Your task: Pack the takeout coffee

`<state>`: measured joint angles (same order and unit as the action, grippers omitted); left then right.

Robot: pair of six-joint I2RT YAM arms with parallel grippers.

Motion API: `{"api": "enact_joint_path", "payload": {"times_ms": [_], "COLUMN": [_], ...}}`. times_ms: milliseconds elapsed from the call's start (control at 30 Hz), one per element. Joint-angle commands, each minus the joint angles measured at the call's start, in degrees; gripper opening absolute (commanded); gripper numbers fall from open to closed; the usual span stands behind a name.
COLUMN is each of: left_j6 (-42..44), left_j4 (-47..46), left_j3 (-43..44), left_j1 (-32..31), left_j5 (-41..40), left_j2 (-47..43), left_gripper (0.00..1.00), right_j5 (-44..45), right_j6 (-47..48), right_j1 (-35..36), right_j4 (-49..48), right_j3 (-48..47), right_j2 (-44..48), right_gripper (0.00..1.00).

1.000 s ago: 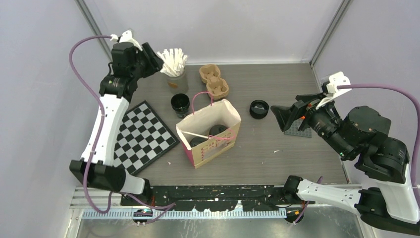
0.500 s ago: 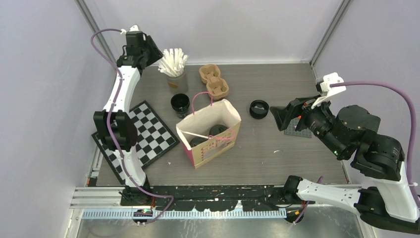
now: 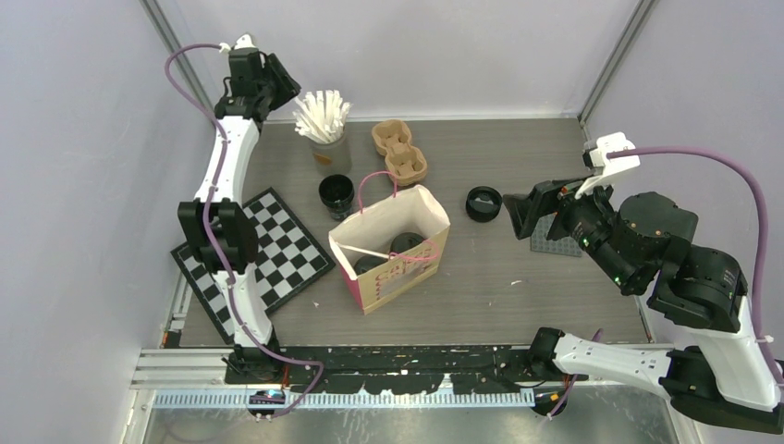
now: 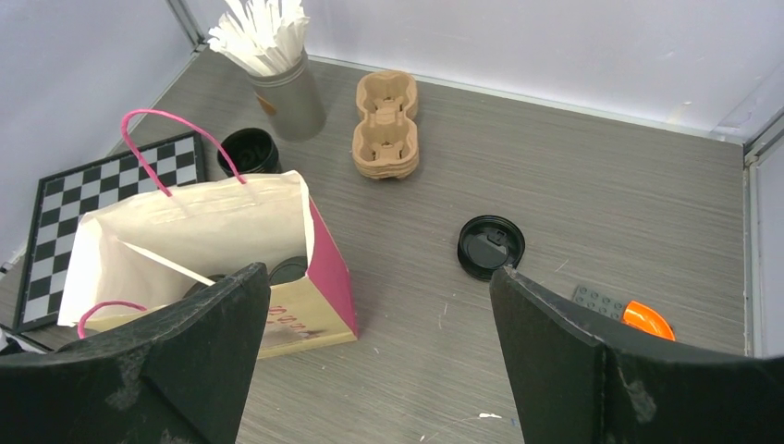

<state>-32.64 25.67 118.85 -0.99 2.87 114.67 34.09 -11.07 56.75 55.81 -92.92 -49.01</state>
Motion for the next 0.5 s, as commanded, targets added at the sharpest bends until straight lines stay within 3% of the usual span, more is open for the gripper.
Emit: {"api": "enact_joint_path", "payload": {"times_ms": [0, 200, 467], "left_j6": [-0.79, 0.06, 2.01], "left_j4": [-2.62, -2.23, -3.87], "left_j3": [2.34, 1.83, 1.82], "left_j1": [0.20, 0.24, 0.36], "left_j5": [2.04, 2.44, 4.12], "left_j2": [1.69, 1.84, 1.92], "left_gripper": [0.46, 0.43, 0.26], "right_j5": [1.90, 2.03, 2.13], "right_j6": [0.29, -0.32, -0.42], "right_j1": [-0.11, -0.14, -0.10], "right_j4": [-1.40, -1.10, -0.95], "right_j3": [-1.12, -0.94, -0.85], "right_j2": [-0.10, 0.46, 1.14], "right_gripper": [0.93, 0.92, 0.92]}}
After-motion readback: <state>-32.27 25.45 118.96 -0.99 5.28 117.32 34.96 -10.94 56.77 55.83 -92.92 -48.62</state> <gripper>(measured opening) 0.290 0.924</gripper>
